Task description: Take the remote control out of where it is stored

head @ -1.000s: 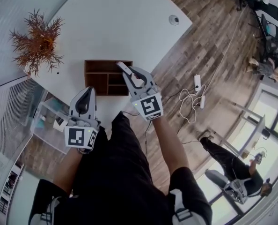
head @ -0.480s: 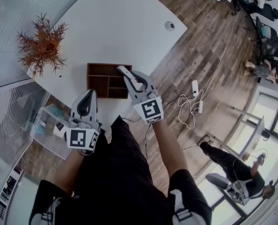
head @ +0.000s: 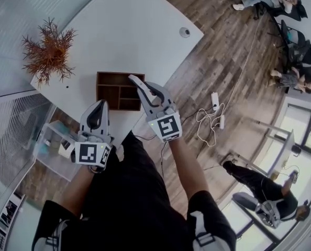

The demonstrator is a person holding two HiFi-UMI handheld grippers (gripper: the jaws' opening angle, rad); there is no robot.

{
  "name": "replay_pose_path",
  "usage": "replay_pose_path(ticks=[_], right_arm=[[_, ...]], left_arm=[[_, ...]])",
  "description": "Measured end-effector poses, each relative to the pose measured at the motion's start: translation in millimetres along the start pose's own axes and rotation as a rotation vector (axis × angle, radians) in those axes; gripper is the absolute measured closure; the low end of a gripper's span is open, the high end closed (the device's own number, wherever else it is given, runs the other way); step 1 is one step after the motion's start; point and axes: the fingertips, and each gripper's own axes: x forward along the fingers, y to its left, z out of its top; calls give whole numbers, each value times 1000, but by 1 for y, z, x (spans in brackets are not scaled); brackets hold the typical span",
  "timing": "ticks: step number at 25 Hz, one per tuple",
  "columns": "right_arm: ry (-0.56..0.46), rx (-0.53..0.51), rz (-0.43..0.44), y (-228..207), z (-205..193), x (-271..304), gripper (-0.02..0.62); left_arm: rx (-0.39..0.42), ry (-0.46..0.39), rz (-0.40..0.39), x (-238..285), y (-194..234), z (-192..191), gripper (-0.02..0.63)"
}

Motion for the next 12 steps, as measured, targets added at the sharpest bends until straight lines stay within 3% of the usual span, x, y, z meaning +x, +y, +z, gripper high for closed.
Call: replay_pose_path(ticks=[12], right_arm=[[-93,100,-109,-4,31,-30,517]], left_arm=[[50,-52,-11,-11,-14,28,600]])
